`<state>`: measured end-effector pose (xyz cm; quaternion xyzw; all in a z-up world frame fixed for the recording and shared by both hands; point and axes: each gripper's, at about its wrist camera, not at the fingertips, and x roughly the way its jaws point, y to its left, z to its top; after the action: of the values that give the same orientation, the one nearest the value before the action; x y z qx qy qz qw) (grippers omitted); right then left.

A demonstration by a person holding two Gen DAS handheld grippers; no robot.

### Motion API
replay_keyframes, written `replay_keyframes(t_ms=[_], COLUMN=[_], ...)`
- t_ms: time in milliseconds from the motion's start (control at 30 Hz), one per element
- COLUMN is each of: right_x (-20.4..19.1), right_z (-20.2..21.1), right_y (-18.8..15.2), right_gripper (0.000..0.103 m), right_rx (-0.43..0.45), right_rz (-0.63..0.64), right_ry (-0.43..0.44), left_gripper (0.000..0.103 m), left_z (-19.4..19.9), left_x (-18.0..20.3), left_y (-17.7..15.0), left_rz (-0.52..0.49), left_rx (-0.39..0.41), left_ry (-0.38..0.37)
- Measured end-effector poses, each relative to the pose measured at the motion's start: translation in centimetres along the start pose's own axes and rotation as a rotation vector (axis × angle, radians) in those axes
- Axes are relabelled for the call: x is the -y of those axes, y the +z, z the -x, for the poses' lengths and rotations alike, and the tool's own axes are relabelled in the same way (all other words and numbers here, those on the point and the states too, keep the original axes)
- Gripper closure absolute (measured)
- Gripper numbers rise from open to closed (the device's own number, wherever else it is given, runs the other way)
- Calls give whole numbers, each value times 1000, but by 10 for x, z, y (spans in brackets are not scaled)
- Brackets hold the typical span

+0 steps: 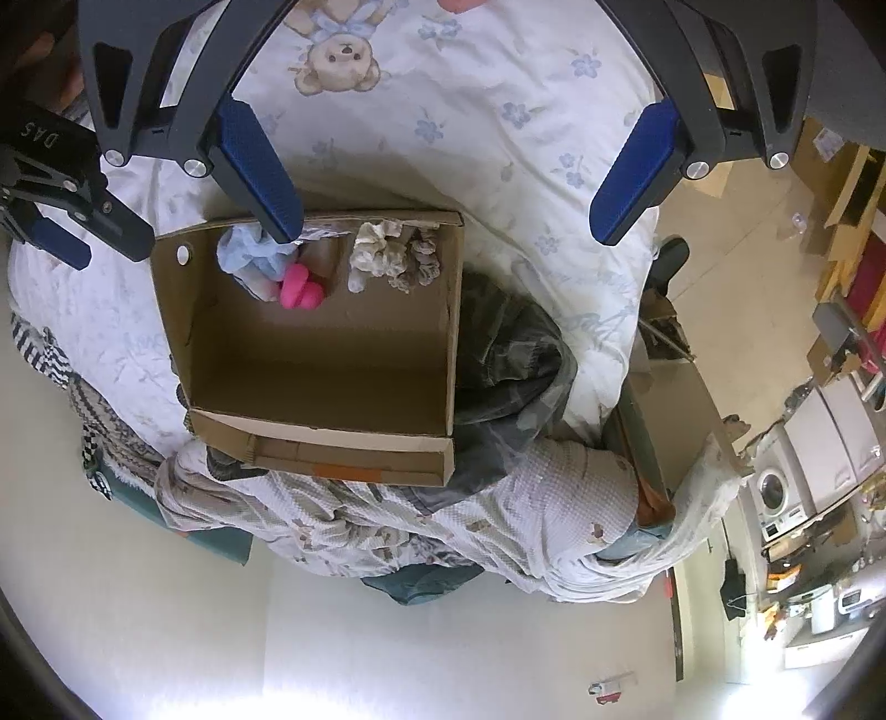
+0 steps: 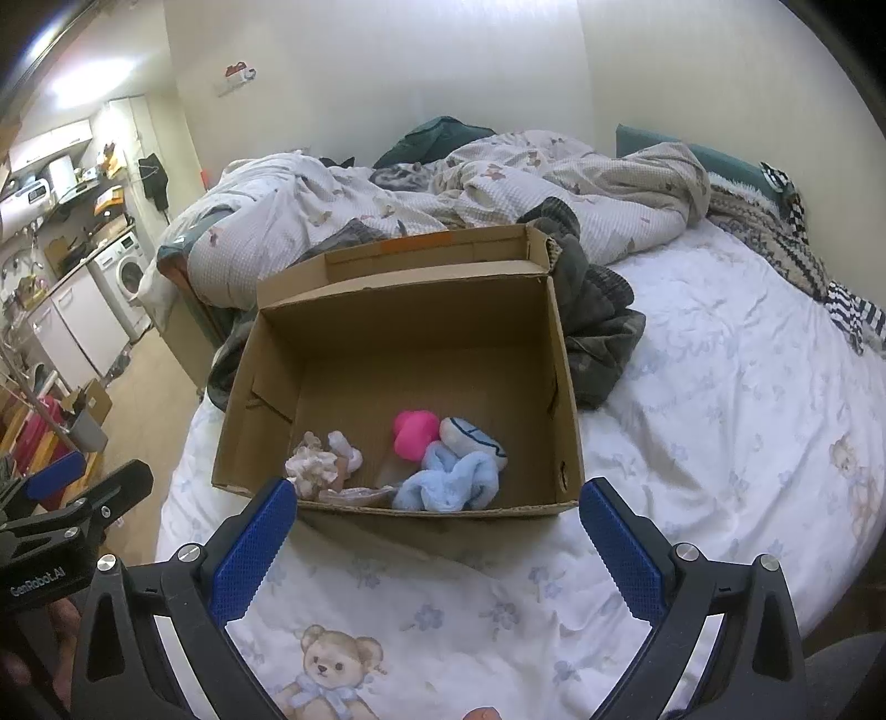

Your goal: Organize soft objects

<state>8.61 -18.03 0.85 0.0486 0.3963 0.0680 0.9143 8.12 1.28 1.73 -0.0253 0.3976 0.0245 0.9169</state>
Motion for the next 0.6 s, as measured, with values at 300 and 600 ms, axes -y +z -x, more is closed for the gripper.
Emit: replay_keyframes(t_ms=[300, 600], right_x=[0, 0], right_z=[1, 1], right_y=[0, -1], right_gripper=[0, 0], right_rx=[1, 0], right_rz=[0, 1], right_ry=[0, 0], left_gripper=[0, 0], left_z=[-1, -3], left_x=[1, -2], left_y=[0, -2], left_rz=[-3, -9], left_rx=[-5, -9], left_ry=[0, 10])
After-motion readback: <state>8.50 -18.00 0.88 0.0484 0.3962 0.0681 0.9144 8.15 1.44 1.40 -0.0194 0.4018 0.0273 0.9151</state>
